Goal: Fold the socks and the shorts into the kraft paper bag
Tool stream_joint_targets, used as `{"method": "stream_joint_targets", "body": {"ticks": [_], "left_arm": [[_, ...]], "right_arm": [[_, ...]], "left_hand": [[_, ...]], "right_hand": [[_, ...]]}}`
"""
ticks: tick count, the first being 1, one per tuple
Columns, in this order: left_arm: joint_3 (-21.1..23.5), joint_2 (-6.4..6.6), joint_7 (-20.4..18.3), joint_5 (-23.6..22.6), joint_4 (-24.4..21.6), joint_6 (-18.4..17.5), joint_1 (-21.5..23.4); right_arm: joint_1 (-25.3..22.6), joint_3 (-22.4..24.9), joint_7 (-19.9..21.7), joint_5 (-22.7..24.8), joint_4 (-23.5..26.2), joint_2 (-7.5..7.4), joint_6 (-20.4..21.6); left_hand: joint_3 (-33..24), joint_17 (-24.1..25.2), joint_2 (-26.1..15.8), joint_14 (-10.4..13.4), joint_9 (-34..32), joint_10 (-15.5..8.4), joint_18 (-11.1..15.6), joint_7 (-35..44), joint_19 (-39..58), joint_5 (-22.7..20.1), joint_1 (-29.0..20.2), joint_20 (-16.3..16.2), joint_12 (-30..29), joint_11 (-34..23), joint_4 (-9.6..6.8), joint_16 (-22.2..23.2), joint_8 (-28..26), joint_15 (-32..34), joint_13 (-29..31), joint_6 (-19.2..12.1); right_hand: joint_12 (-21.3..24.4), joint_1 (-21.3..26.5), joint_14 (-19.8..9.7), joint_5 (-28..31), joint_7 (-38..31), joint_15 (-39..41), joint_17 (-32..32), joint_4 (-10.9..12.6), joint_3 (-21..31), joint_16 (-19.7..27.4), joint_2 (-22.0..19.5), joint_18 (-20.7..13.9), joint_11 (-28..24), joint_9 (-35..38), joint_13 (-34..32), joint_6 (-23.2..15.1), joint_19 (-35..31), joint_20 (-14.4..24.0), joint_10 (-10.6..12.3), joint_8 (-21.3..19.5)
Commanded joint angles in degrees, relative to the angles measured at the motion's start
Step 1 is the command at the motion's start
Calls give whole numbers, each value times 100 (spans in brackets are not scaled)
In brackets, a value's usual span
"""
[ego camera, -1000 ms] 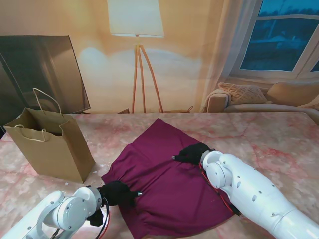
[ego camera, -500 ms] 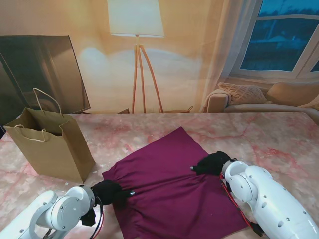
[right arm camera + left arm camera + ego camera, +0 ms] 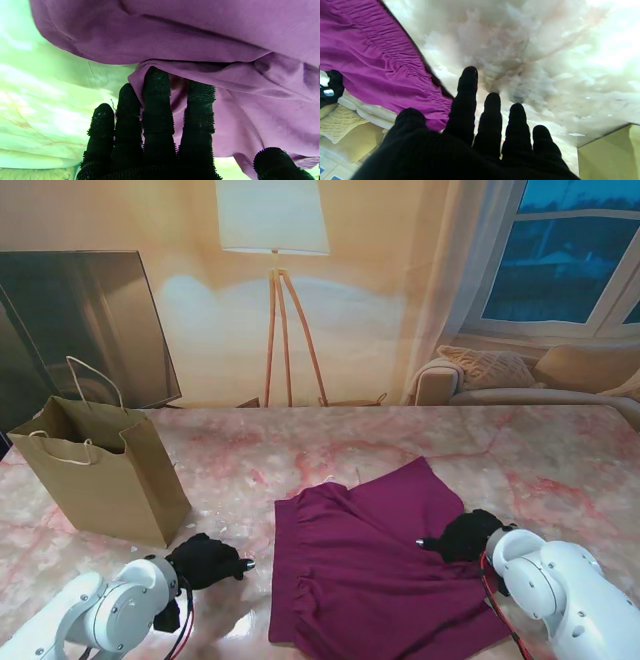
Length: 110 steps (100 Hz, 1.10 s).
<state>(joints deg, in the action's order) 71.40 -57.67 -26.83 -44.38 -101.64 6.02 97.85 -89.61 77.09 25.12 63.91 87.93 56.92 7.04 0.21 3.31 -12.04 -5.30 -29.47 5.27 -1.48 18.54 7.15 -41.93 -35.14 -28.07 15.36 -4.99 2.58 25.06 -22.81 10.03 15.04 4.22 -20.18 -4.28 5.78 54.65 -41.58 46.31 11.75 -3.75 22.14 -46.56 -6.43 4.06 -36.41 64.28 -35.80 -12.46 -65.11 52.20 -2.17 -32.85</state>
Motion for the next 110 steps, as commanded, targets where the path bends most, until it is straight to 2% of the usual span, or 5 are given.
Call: {"method": "stream_joint_targets", "body": {"ticks": [1, 20, 56, 77, 110], "left_arm": [[-54, -35, 90, 78, 34, 46, -69], [-155, -92, 417, 106, 49, 37, -179], [-323, -319, 1723, -109, 98, 162, -360], [-745, -405, 2052, 38, 462, 471, -870], [-1556, -584, 2681, 324, 1482, 682, -1738]], "right_arm": [[-393, -43, 26, 42, -117, -48, 65], [-971, 352, -123, 13, 526, 1, 363], [-1185, 438, -2871, 106, 868, 305, 234], [-429, -91, -3120, -118, 483, 376, -426], [789, -1176, -2788, -449, -516, 383, -1190]], "left_hand": [[52, -5, 15, 118, 196, -38, 10, -134, -131, 119, 68, 99, -81, 67, -341, -55, 48, -173, -215, -111], [21, -38, 190, 156, 124, -10, -5, -107, -96, 184, -71, 98, -84, -19, -356, -112, 21, -221, -128, -175], [-470, -494, 1077, 65, -256, 26, -259, -307, 1004, 877, -1206, -256, 58, -157, -337, -181, 139, 35, 572, -238], [-3522, -425, 2433, 201, 342, -134, -88, -1179, 2358, 1961, -1047, 409, -109, -97, -117, -321, 901, 94, 637, 120], [-4099, -242, 3282, 8, 1187, -214, -481, -1490, 2821, 2764, -594, 376, -293, -217, -4, -251, 1233, 189, 401, 485]], "right_hand": [[275, -185, 108, 37, 803, 179, 34, 152, -172, -228, -179, 134, 534, 57, -191, 738, -312, 248, -210, 475], [398, -123, 120, -12, 847, 80, 220, 152, -119, -130, -102, 278, 645, 58, -402, 644, -523, 273, -113, 525], [437, 1353, -268, -1181, 1202, -1512, 503, 276, 737, 942, 1201, 254, 945, -1035, -466, 383, 577, -917, 299, 603], [550, 1607, -628, -2193, 1381, -2837, 913, 410, 3390, 2082, 1936, -68, 1256, -1950, -405, 427, 1307, -2570, 501, 742], [580, 2936, -968, -3788, 1354, -3482, 300, 51, 4930, 2920, 3351, -624, 1369, -3727, 833, 894, 2360, -3676, 550, 1193]]}}
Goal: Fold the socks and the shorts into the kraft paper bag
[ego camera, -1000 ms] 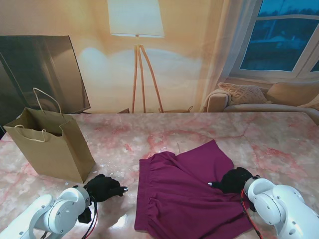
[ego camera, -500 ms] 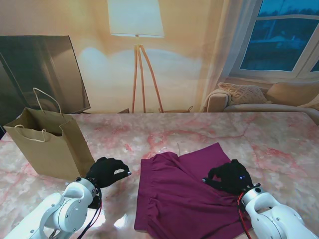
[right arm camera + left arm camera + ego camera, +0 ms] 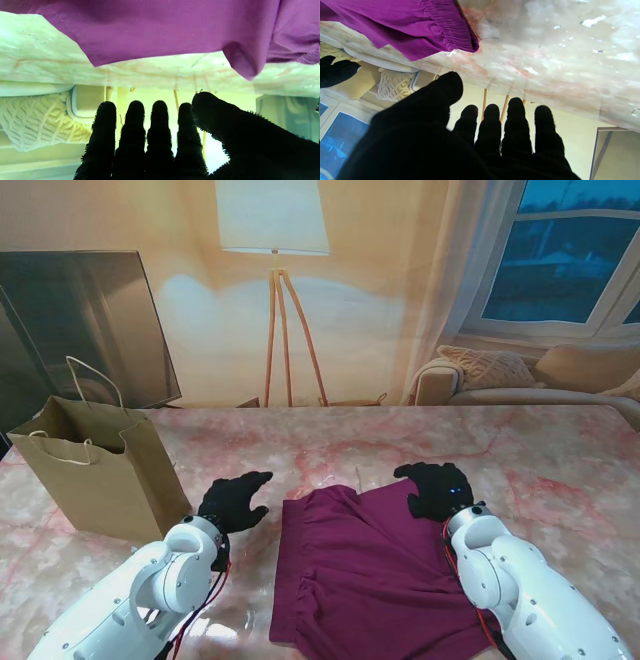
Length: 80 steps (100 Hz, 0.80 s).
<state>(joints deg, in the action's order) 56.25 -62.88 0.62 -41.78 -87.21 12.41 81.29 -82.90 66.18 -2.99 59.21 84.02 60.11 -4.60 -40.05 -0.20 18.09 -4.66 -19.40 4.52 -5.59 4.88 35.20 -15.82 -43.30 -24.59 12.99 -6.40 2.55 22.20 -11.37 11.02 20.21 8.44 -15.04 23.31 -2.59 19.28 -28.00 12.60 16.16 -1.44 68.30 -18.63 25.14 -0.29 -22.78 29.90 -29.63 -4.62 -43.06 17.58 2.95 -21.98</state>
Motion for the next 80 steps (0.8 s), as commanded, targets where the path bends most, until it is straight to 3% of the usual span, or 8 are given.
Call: {"method": "stream_joint_targets", "body": {"ticks": [1, 19, 53, 73, 80], "left_arm": [[-61, -69, -49, 80, 67, 48, -102], [-385, -155, 86, 327, 464, 60, -463], [-1052, -251, -35, 653, 1191, 23, -1204], [-1370, -298, -111, 777, 1473, 106, -1456], [-1484, -320, -130, 821, 1565, 121, -1540]], "right_arm": [[155, -119, 23, 23, -160, 63, -44], [671, -616, 293, 13, -574, 41, -404], [1479, -1387, 377, -47, -1337, 42, -834], [1901, -1831, 391, -381, -1838, 93, -1035], [2024, -1949, 343, -517, -2005, 124, -1108]], "left_hand": [[-58, 119, 283, -56, 171, -137, -73, -124, 7, 154, 258, 29, -56, -84, 1, 36, 91, 90, -121, 68], [128, 260, 578, -99, 43, -231, -155, -98, -216, 32, 843, 39, -81, -121, 36, 49, 104, 77, -176, -1], [47, 393, 768, -122, -499, -172, -179, -100, -492, -27, 865, 23, 44, -268, 20, 199, 94, 173, -173, 62], [71, 389, 811, -147, -986, -119, -260, -169, -1257, 2, 960, 100, 603, -601, 49, 287, 127, 189, -272, 150], [129, 389, 846, -154, -1127, -128, -277, -180, -1416, -2, 972, 109, 842, -807, 63, 309, 141, 215, -260, 169]], "right_hand": [[65, 186, -137, -268, -5, -112, -151, -184, 324, 130, 212, -189, 4, -311, 230, 118, 160, -213, 44, 113], [88, 247, -180, -538, -43, -148, -315, -238, 422, 209, 394, -164, 15, -706, 553, 261, 251, -148, 13, 279], [66, 801, -163, -1008, -119, -94, -506, -339, 567, 261, 672, -90, -142, -1295, 1009, 383, 399, 41, -9, 536], [72, 733, -70, -1123, -99, 33, -541, -377, 446, 170, 626, 11, -168, -1392, 1050, 392, 293, 193, -22, 617], [101, 398, -61, -1192, -89, 55, -499, -416, 290, 130, 644, 53, -112, -1600, 1073, 351, 194, 309, -42, 655]]}}
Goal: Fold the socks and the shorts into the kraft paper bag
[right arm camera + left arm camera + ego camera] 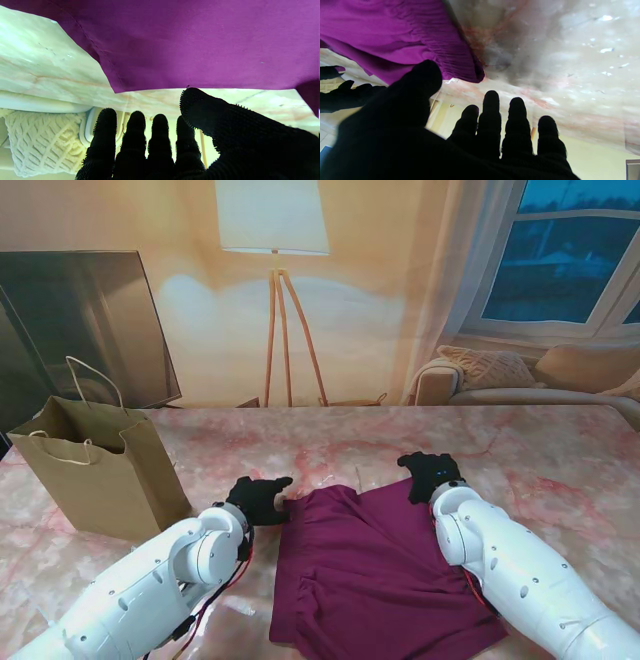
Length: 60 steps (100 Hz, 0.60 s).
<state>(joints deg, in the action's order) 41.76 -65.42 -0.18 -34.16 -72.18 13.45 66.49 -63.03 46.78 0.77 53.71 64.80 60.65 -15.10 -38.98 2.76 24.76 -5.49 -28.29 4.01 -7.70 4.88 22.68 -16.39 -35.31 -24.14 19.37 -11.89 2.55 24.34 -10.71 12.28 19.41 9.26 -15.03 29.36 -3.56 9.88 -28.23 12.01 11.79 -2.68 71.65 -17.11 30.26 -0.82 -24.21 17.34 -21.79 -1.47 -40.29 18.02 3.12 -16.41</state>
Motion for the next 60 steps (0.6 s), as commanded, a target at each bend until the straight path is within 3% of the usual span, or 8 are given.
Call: {"method": "stream_joint_targets", "body": {"ticks": [1, 17, 25, 30, 36, 46, 53, 60], "left_arm": [[-52, -68, -49, 62, 75, 19, -72], [-273, -97, -49, 48, 245, 43, -205], [-295, -135, -16, 165, 305, 82, -196], [-303, -145, -9, 197, 329, 107, -187], [-323, -141, 4, 167, 352, 130, -196], [-331, -95, -173, 158, 302, 188, -216], [-297, -104, -129, 161, 304, 203, -187], [-277, -96, -124, 145, 276, 221, -163]], "right_arm": [[53, -27, -44, 11, -109, 76, -73], [362, -370, -296, -155, -564, 147, -188], [486, -546, -177, -336, -693, 168, -278], [577, -700, -96, -406, -804, 174, -306], [685, -889, -77, -507, -968, 196, -330], [818, -1106, -122, -752, -1217, 271, -362], [875, -1210, -226, -870, -1373, 330, -364], [927, -1320, -337, -872, -1484, 352, -343]], "left_hand": [[27, 90, 189, -73, -263, -78, -68, -179, -171, 50, 175, 61, 227, -280, 65, 99, 75, 96, -168, 87], [-29, 51, 279, -184, -516, -220, -89, -135, 33, -41, 165, -136, 1426, -1154, 106, 611, 108, 596, 183, 108], [-270, 20, 354, -278, -843, -378, -125, -54, 460, -217, 65, -113, 2369, -2040, 127, 1343, 142, 1263, 598, 150], [-349, 27, 404, -291, -1057, -515, -154, 43, 637, -362, 35, -57, 2803, -2502, 145, 1638, 141, 1503, 754, 152], [-376, -31, 597, -304, -1489, -640, -241, 313, 925, -718, -100, 88, 3799, -2844, 321, 1967, 82, 1671, 1011, 40], [-156, -105, 779, -339, -2171, -738, -395, 957, 1151, -1441, -359, 161, 4547, -3136, 468, 2177, -210, 1886, 1354, -396], [-176, -102, 847, -383, -2370, -718, -489, 1858, 1294, -2078, -353, 273, 4692, -3242, 467, 2278, -746, 1957, 1438, -860], [-168, -88, 888, -355, -2419, -732, -521, 2846, 1361, -2442, -380, 342, 4824, -3281, 481, 2370, -1502, 2028, 1405, -1276]], "right_hand": [[106, -219, 36, -267, -62, 110, -59, -293, -51, -23, 135, 113, 46, -390, 307, 35, -96, 277, -59, 102], [247, -186, 111, -509, 24, 550, 55, -331, -163, -439, 76, 192, 214, -665, 133, -45, -536, 952, -112, 239], [294, -233, 99, -391, 1447, 786, 20, -350, -354, -756, 8, 148, 349, -650, 114, -178, -487, 1163, -18, 530], [156, -228, 108, -179, 2777, 1083, 48, -372, -413, -1022, -32, 124, 18, -646, 62, -198, -508, 1250, 49, -325], [-70, -218, 104, -155, 2999, 1424, 99, -392, -435, -1239, -33, 114, -497, -584, 21, -256, -598, 1295, 181, -414], [-289, -297, 121, -144, 2939, 1919, 207, -442, -406, -1544, 116, 122, -1055, 0, -166, -217, -766, 1367, 373, -459], [-645, -376, 151, -168, 2102, 2271, 317, -506, -288, -1844, 344, 169, -1707, 590, -385, -212, -969, 1402, 473, -1252], [-1459, -530, 155, -49, 660, 2841, 513, -533, -140, -2359, 599, 246, -2487, 1120, -637, -226, -1304, 1472, 612, -614]]}}
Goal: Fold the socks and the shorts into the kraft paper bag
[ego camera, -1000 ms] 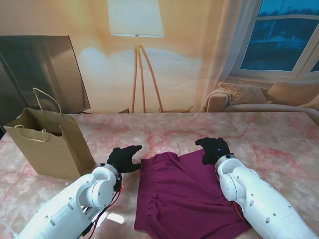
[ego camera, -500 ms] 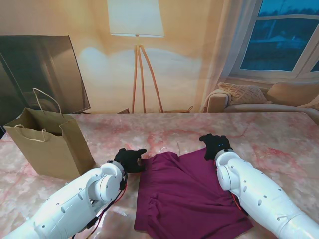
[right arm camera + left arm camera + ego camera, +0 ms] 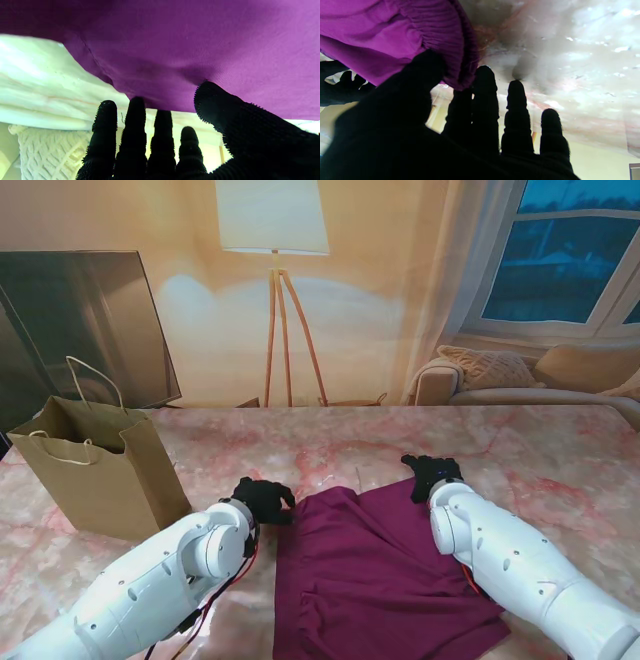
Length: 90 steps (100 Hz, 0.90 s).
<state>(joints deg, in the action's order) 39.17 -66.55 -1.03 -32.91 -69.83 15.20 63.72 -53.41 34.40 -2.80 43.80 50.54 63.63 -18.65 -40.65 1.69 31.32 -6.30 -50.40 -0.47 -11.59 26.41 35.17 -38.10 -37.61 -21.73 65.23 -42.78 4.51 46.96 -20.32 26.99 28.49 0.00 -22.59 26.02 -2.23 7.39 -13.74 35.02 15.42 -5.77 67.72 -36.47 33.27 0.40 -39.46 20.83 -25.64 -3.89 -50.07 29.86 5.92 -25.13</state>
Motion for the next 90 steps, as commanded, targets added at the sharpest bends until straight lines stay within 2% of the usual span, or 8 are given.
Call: {"method": "stream_joint_targets", "body": {"ticks": [1, 7, 19, 25, 35, 55, 72, 90], "left_arm": [[-18, 20, -45, 15, 35, 52, 117], [-9, 34, -69, -13, 10, 69, 133], [31, 48, -56, -54, 8, 81, 173], [70, 69, -50, -133, -19, 97, 210], [164, 103, 1, -302, -82, 110, 270], [482, 165, -16, -436, -312, 98, 426], [789, 209, 40, -619, -492, 29, 594], [1193, 235, 211, -830, -731, -4, 830]], "right_arm": [[-28, -93, -2, 119, -76, 59, 19], [-16, -125, -108, 124, -134, 76, 49], [-45, -76, -459, 206, -215, 103, 110], [-87, 1, -599, 304, -199, 90, 159], [-190, 187, -565, 511, -17, 5, 227], [-467, 690, -630, 921, 350, -135, 578], [-653, 1100, -1007, 993, 506, -114, 870], [-729, 1332, -1412, 982, 519, -68, 1103]], "left_hand": [[30, 16, 262, -267, -214, -290, -132, 829, 119, -282, -187, 104, 257, -195, 307, 121, -658, 570, 495, -408], [560, 1, 384, -257, -213, -137, -124, 1887, 160, -199, -613, 117, 326, -179, 291, 182, -1201, 608, 466, -840], [571, 50, 170, -248, 116, -54, -89, 2834, 143, 94, -789, 85, 369, 538, 222, 8, -1992, 379, 205, -1271], [579, 82, -42, -255, 860, 196, -68, 2868, 90, 298, -844, 14, -1665, 1468, 169, -418, -2301, 16, -58, -1283], [295, -250, -207, -203, 723, 582, -107, 3043, 401, 632, -856, -199, -3921, 2775, 128, -1410, -2792, -578, 313, -1321], [-32, -1581, -87, -65, -1145, 357, -224, 3376, 2035, 928, -942, -681, -3653, 2355, 201, -1596, -3053, 300, 2298, -1340], [-90, -2017, 66, 158, -1994, -2, -160, 3416, 2544, 866, -959, -806, -3126, 2192, 250, -1398, -2813, 897, 2994, -1507], [-176, -1873, 35, 130, -2126, -63, -164, 2673, 2538, -271, -1246, -783, -2259, 2562, 294, -1306, -1593, 914, 2964, -1578]], "right_hand": [[-811, -217, 22, 256, -919, 645, 179, -226, 272, -502, 331, 141, -1086, 843, -292, 0, -379, 307, 355, 291], [-1541, -190, -26, 755, -1762, 1166, 321, -266, 292, -966, 627, 270, -1606, 1318, -562, -194, -774, 459, 464, 453], [-3020, 138, -16, 3222, -3797, 1860, 595, -1276, 92, -1573, 1428, 534, -1920, 2254, -1155, -1697, -1523, 782, 510, -245], [-3138, 195, 8, 3978, -4485, 1919, 600, -1395, 1, -1634, 1499, 564, -1891, 2267, -1183, -2222, -1633, 828, 495, -344], [-2285, 141, 65, 4094, -4364, 1182, 355, -1376, -3, -1251, 1375, 479, -947, 1505, -588, -2196, -1483, 821, 214, -658], [532, 83, -235, 4051, -4312, -1590, 931, -1380, 51, 1442, 1314, 314, 1015, 1910, -1228, -2304, -829, 405, 149, -965], [534, 330, 285, 4343, -4459, 0, 3009, -1419, 119, 507, 1749, 694, 389, 4787, -4135, -2246, -2503, 395, -125, -576], [123, 424, 483, 4680, -4623, 1166, 3513, -1542, 230, -478, 2351, 886, -407, 5370, -4818, -1980, -3335, 462, -394, -224]]}}
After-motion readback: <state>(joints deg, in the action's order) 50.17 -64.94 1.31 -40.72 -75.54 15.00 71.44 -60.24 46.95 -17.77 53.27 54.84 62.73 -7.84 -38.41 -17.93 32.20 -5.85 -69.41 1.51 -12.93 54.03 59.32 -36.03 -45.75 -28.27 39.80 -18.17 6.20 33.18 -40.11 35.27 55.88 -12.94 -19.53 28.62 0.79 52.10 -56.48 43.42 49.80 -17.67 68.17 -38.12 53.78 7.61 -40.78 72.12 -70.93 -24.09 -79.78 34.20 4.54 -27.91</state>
